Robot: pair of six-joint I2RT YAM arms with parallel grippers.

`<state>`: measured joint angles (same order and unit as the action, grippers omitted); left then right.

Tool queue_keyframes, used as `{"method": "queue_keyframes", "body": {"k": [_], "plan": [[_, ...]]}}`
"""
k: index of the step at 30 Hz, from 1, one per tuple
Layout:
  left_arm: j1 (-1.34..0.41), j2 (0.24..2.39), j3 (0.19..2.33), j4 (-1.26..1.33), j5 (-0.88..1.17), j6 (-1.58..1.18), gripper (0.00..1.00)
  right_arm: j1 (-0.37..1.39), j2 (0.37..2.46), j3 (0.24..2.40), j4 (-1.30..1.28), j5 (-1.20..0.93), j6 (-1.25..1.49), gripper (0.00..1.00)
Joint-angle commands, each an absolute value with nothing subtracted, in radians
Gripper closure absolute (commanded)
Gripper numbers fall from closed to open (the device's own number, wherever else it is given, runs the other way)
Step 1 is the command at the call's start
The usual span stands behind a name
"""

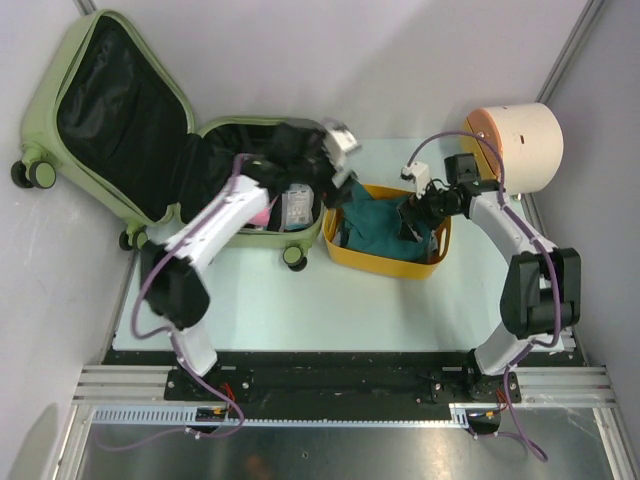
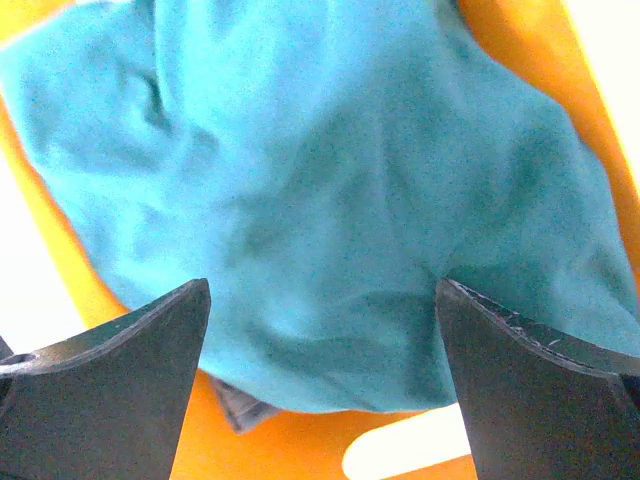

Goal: Open, take out, and arrange the luggage

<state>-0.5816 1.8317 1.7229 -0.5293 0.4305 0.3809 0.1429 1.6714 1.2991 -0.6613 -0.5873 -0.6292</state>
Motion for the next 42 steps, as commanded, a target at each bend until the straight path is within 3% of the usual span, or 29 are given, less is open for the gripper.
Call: {"method": "queue_keyframes", "body": {"k": [1,5,10,16,21,23,27,30,32,34,37,42], "plan": [[-0.372,1.692,1.72,-0.529,0.353,0.243,0.04,0.127,1.52,1.298,-0.55,-0.604,-0.435,0.01],[-0.209,1.727,1.663,-0.532,0.282,0.178,0.06,0.14,1.471,1.302,-0.41,-0.583,-0.295,0.0],[-0.101,1.753,1.582,-0.564,0.385,0.42,0.05,0.166,1.47,1.324,-0.319,-0.583,-0.216,0.0],[-0.078,1.848,1.513,-0.624,0.318,0.776,0.08,0.181,1.508,1.335,-0.311,-0.594,-0.195,0.0],[-0.08,2.007,1.595,-0.624,0.314,0.775,0.07,0.181,1.542,1.341,-0.295,-0.598,-0.158,0.0],[-0.077,2.058,1.655,-0.624,0.31,0.791,0.11,0.181,1.558,1.348,-0.291,-0.603,-0.153,0.0],[-0.049,2.143,1.752,-0.629,0.267,0.85,0.29,0.175,1.578,1.38,-0.305,-0.606,-0.166,0.0],[-0.015,2.134,1.793,-0.666,0.287,0.89,0.31,0.16,1.577,1.39,-0.324,-0.614,-0.167,0.0],[-0.011,2.071,1.787,-0.675,0.348,0.862,0.29,0.149,1.571,1.39,-0.327,-0.614,-0.166,0.0],[-0.021,2.019,1.79,-0.678,0.405,0.778,0.17,0.144,1.569,1.391,-0.33,-0.617,-0.157,0.0],[-0.058,1.993,1.875,-0.673,0.433,0.563,0.09,0.143,1.572,1.39,-0.319,-0.621,-0.147,0.0],[-0.123,2.175,2.115,-0.664,0.173,0.191,0.01,0.141,1.595,1.391,-0.292,-0.632,-0.123,0.0]]}}
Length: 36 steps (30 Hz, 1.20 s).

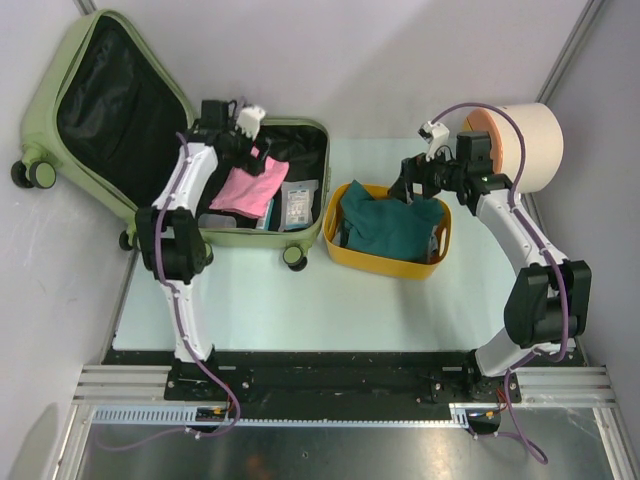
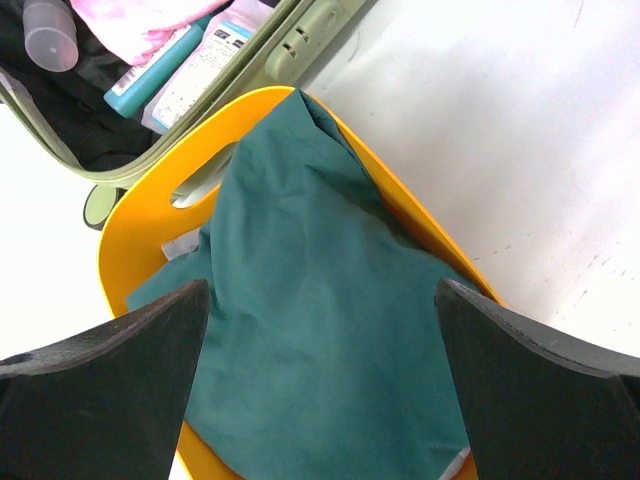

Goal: Open, take out, and arrange the luggage

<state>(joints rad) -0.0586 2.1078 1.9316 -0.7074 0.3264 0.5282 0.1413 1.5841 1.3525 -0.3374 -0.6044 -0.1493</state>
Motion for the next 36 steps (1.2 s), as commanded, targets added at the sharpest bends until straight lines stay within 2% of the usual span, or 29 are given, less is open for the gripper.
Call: {"method": "queue_keyframes", "body": {"k": [1,4,7,27,31,32,33,34,36], "plan": [[-0.129,2.199,2.182,-0.666,0.129,0.128,0.01,0.141,1.597,1.391,-0.288,-0.632,-0.121,0.0],[-0.146,2.282,2.274,-0.666,0.08,0.101,0.0,0.138,1.598,1.393,-0.284,-0.627,-0.12,0.0],[-0.147,2.332,2.316,-0.664,0.124,0.091,0.02,0.135,1.598,1.393,-0.291,-0.621,-0.117,0.0],[-0.169,2.6,2.408,-0.644,0.035,0.115,0.01,0.127,1.64,1.394,-0.281,-0.609,-0.08,0.0],[-0.166,2.602,2.384,-0.643,0.086,0.132,0.14,0.127,1.644,1.396,-0.275,-0.609,-0.074,0.01],[-0.158,2.602,2.384,-0.644,0.104,0.121,0.23,0.124,1.644,1.396,-0.275,-0.609,-0.074,0.01],[-0.153,2.594,2.378,-0.643,0.13,0.12,0.28,0.126,1.643,1.396,-0.275,-0.611,-0.074,0.01],[-0.149,2.591,2.379,-0.643,0.184,0.12,0.38,0.127,1.644,1.397,-0.278,-0.614,-0.075,0.01],[-0.14,2.573,2.381,-0.643,0.23,0.132,0.48,0.123,1.644,1.397,-0.279,-0.617,-0.075,0.02]]}}
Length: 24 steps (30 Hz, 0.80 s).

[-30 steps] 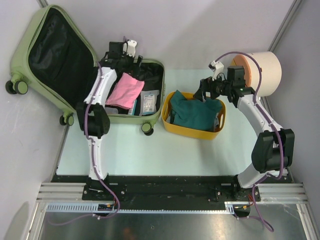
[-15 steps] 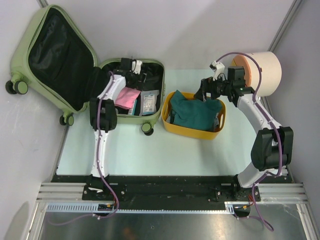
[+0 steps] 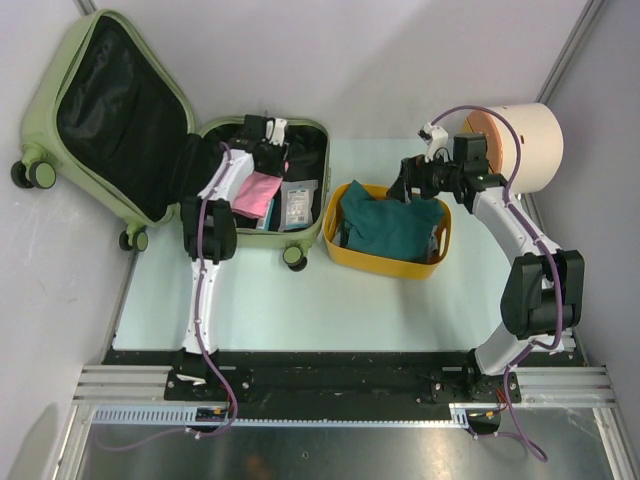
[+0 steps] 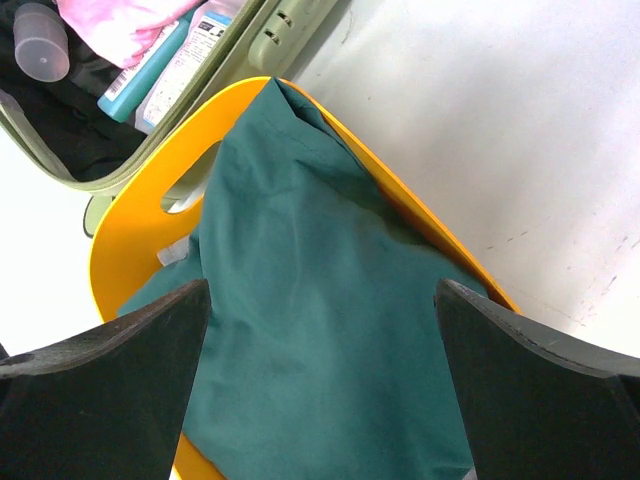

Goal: Open, take out, and arrange the luggage

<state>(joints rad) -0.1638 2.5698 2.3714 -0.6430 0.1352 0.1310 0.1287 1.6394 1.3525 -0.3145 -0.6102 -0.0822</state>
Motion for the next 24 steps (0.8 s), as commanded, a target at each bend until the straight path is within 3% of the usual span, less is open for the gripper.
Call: {"method": "queue_keyframes", "body": {"k": [1,3,5,6,24], "plan": [[-0.135,2.562,2.378,-0.643,0.282,0.141,0.6,0.123,1.643,1.397,-0.284,-0.617,-0.075,0.02],[-0.121,2.548,2.384,-0.643,0.322,0.159,0.74,0.118,1.641,1.397,-0.285,-0.618,-0.075,0.02],[-0.106,2.514,2.39,-0.643,0.37,0.181,0.95,0.117,1.64,1.397,-0.288,-0.62,-0.075,0.02],[-0.103,2.501,2.393,-0.644,0.374,0.183,1.0,0.112,1.638,1.397,-0.288,-0.623,-0.075,0.03],[-0.196,2.031,2.163,-0.641,0.745,0.21,1.0,0.06,1.628,1.397,-0.267,-0.747,0.136,0.03]]}}
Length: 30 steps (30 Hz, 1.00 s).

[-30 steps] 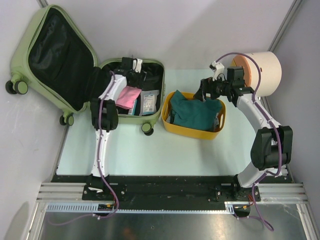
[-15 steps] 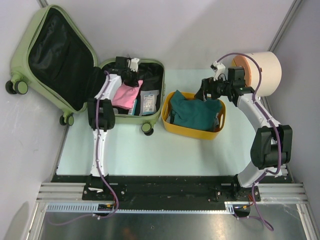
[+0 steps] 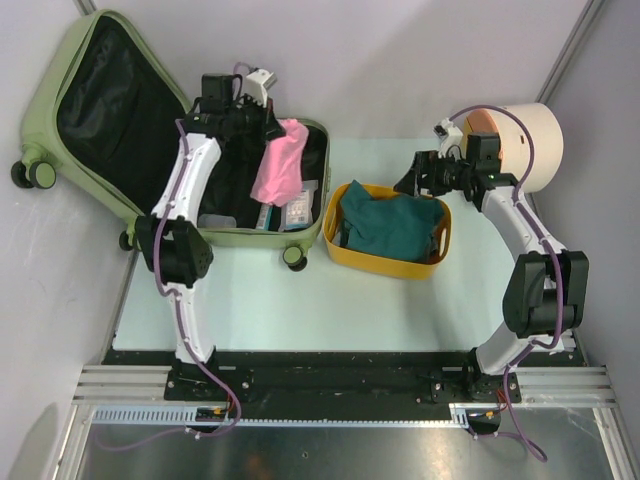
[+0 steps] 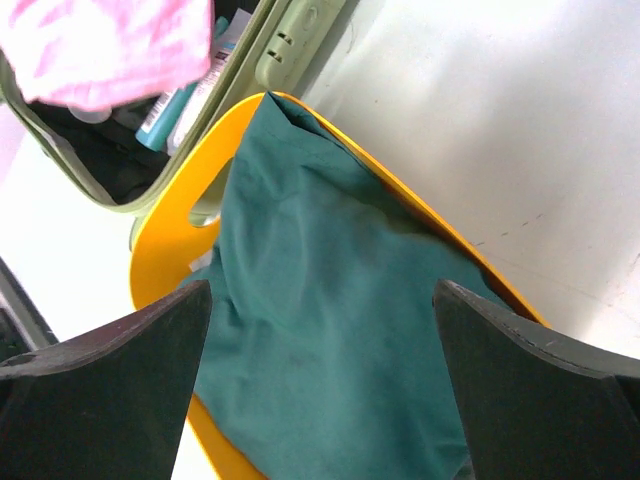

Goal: Open, take out, and arrange the luggage

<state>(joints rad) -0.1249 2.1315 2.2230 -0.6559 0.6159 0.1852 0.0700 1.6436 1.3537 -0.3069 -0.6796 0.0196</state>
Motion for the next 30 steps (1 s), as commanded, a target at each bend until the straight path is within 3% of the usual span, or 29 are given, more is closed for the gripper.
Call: {"method": "queue_keyframes", "body": {"k": [1,10,16,20,30], "plan": [[-0.224,2.025,2.154,-0.643,0.753,0.206,1.0,0.061,1.628,1.397,-0.265,-0.752,0.164,0.03],[-0.463,2.0,2.089,-0.615,0.772,0.215,1.0,0.051,1.621,1.349,-0.296,-0.805,0.443,0.01],[-0.601,1.933,1.866,-0.463,0.752,0.291,1.0,0.037,1.609,1.289,-0.328,-0.71,0.596,0.0],[-0.641,1.867,1.708,-0.361,0.733,0.318,1.0,0.054,1.621,1.255,-0.281,-0.721,0.685,0.0],[-0.643,1.796,1.632,-0.295,0.71,0.33,1.0,0.14,1.72,1.25,-0.198,-0.749,0.781,0.0]]}}
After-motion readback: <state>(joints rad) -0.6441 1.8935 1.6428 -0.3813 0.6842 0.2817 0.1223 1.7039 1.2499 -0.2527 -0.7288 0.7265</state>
